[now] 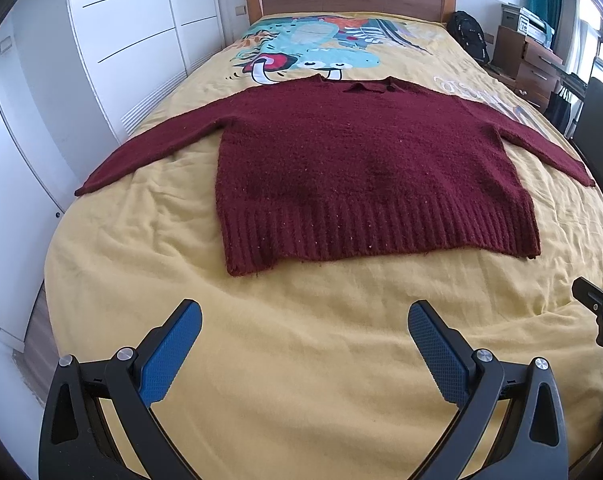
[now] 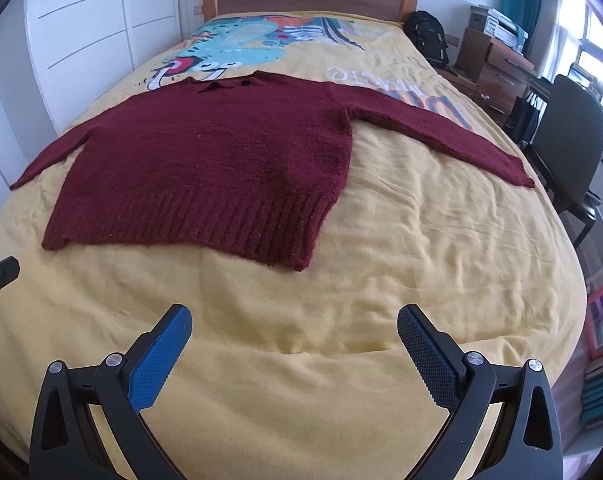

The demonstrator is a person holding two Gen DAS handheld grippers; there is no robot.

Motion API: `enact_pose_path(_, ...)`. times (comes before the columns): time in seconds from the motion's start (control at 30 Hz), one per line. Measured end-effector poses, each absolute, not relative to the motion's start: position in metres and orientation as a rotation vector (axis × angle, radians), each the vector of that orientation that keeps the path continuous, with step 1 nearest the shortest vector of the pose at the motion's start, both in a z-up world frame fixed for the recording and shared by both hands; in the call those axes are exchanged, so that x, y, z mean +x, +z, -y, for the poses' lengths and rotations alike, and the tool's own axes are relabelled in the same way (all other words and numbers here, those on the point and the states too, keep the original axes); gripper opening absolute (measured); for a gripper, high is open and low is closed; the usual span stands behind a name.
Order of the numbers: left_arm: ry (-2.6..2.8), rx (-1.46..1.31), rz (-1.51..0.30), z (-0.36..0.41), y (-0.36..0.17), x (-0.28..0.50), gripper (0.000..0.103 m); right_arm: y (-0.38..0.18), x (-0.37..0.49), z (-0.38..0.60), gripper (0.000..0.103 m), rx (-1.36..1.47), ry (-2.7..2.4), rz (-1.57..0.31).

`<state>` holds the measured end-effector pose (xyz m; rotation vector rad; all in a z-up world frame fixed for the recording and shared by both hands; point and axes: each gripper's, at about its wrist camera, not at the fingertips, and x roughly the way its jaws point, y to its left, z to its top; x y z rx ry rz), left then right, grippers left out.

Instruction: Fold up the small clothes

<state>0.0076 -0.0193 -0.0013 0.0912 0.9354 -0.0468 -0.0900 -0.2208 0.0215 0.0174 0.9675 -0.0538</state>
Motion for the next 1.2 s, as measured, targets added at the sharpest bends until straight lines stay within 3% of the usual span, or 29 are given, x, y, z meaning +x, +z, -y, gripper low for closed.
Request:
enact_pose_path(0.8,-0.072,0.06,-0.968,0.009,-0.014,0.01,0.102,0.016,-0.08,0.219,0.103,0.015,-0.067,-0.992)
enact_pose_path(1.2,-0.12,-0.04,-1.069,-0.022,-0.022,0.039,0.101,0.008,-0.055,0.215,0.103,0.021,-0.091,-1.023)
